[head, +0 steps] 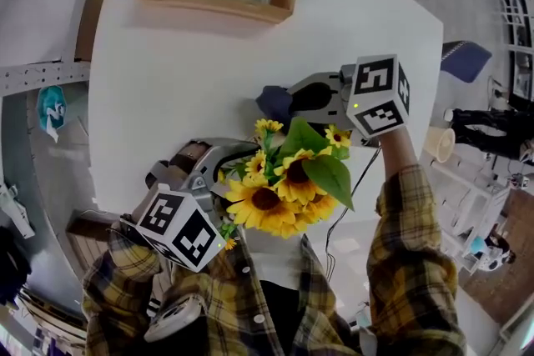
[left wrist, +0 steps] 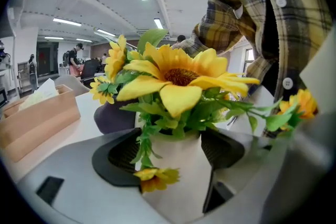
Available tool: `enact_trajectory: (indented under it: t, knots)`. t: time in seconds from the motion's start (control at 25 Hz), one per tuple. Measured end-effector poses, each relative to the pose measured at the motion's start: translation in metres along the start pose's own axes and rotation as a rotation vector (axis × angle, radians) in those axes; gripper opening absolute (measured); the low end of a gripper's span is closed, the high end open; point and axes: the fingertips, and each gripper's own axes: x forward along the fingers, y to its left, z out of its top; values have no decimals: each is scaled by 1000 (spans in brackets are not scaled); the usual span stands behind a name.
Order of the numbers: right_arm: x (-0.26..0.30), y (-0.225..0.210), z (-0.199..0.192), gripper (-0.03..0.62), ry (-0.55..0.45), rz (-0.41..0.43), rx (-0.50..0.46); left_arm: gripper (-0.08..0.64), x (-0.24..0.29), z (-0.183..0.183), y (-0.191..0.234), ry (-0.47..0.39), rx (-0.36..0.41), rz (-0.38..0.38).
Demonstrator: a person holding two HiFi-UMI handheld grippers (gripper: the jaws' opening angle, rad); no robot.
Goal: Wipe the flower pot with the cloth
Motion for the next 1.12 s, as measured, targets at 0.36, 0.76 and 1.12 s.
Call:
enact_trajectory:
  t: [0.36, 0.76, 1.12]
  knots:
    - [-3, -2, 5, 28, -56, -20, -1, 371, -4, -19, 0, 16, -53, 30]
    - [-66, 19, 33, 28, -357, -267, -116, 364, -69, -25, 10, -98, -358, 228]
    - [-141, 106, 70, 28, -662, -473, -271, 174, -142, 61, 11, -360, -389, 499]
